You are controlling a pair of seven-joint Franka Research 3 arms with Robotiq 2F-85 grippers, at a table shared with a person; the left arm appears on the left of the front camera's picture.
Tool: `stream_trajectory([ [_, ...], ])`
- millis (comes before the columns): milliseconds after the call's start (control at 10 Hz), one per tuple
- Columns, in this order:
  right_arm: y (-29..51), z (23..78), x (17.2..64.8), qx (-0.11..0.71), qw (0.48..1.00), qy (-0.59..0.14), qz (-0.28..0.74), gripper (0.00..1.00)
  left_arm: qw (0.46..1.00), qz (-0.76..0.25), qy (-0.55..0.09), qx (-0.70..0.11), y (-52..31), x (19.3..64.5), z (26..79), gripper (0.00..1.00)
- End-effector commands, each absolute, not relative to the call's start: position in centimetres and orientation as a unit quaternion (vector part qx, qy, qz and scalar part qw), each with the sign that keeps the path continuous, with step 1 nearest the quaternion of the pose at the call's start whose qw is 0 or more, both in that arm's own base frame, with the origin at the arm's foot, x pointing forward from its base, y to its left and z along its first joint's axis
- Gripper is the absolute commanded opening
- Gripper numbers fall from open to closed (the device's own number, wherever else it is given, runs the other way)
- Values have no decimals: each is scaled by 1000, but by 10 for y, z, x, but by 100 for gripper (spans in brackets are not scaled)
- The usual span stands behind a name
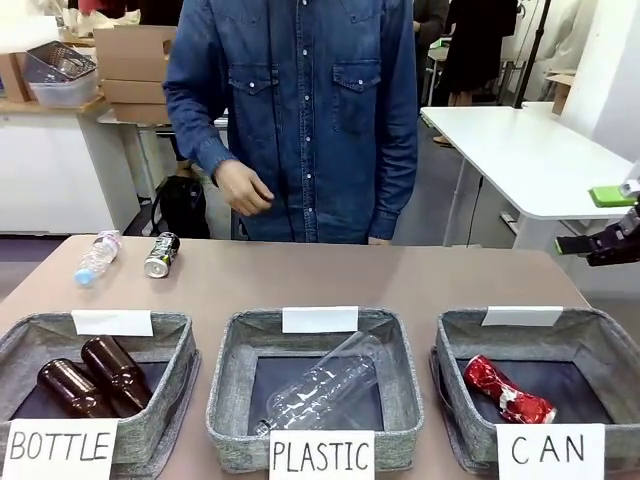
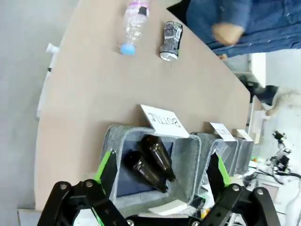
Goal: Sort the can waste into the basket.
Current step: Pick up the can waste from the table and place it in the right Fabric basket.
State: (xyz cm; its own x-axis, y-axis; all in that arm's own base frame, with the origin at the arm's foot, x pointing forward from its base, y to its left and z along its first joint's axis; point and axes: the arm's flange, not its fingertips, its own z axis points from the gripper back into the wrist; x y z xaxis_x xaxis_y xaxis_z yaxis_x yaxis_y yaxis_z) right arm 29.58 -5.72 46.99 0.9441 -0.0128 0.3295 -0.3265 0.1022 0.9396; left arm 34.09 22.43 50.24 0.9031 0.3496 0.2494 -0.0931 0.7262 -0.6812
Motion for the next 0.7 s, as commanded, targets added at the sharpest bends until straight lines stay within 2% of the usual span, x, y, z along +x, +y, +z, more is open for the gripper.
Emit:
stream_trajectory([
  [0,-58,471,297,661,728,-135,119,100,949,81,-165,-257,174,408,425,100],
  [100,-58,471,297,661,728,-135,119,100,964,51,-153,-213,119,442,464,100],
  [300,-58,471,297,661,728,-135,119,100,979,35,-157,-123,44,514,465,100],
  [600,-58,471,297,661,728,-135,119,100,981,46,-185,-19,-32,583,424,100],
])
